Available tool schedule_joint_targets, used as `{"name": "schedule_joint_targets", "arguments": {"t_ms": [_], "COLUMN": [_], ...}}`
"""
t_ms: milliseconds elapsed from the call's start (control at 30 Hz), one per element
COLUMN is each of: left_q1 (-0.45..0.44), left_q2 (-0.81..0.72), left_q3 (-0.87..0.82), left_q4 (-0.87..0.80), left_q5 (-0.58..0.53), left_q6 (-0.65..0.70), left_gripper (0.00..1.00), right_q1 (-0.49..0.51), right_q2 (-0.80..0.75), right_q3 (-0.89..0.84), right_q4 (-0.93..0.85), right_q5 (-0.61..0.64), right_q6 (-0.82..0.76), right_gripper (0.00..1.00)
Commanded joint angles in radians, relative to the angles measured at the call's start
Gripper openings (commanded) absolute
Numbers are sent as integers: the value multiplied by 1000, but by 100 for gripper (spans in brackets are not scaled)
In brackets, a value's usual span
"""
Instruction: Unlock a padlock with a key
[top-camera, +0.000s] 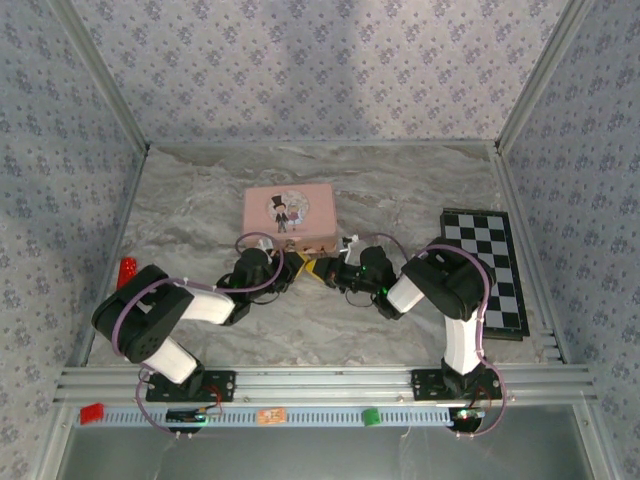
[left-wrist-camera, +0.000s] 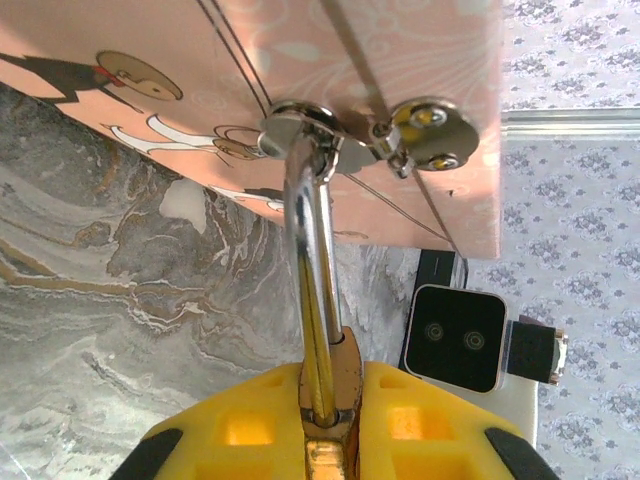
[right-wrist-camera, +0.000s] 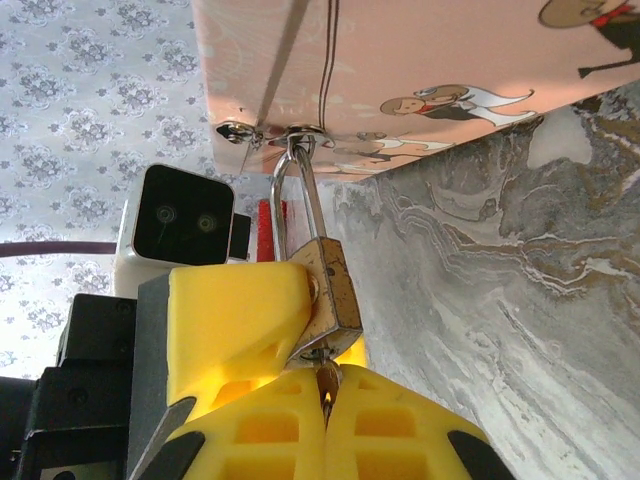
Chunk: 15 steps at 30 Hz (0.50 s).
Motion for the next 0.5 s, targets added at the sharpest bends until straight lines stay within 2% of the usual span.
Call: {"name": "schedule_joint_targets", "arguments": {"t_ms": [0,167,333,467], "left_q1": [-37,-38,-26,-12], "left_q2": [-20,-5,-14,-9], "left_q3": [-4,-3,-13,-9], "left_q4": [28,35,-36,-45], "left_q5": [51,49,2,0], "left_q6": [11,8,3,4], "left_gripper": [0,0,0,0], "right_q1": [-29,-30,-33,-44], "right_q2": [-2,-3,-50,-74], "right_q3": [62,65,-11,-52], "right_q4": [97,98,96,97], "right_q5": [62,62,110,112], "right_q6": [6,5,-44,-62], "right_gripper": [0,0,32,40]}}
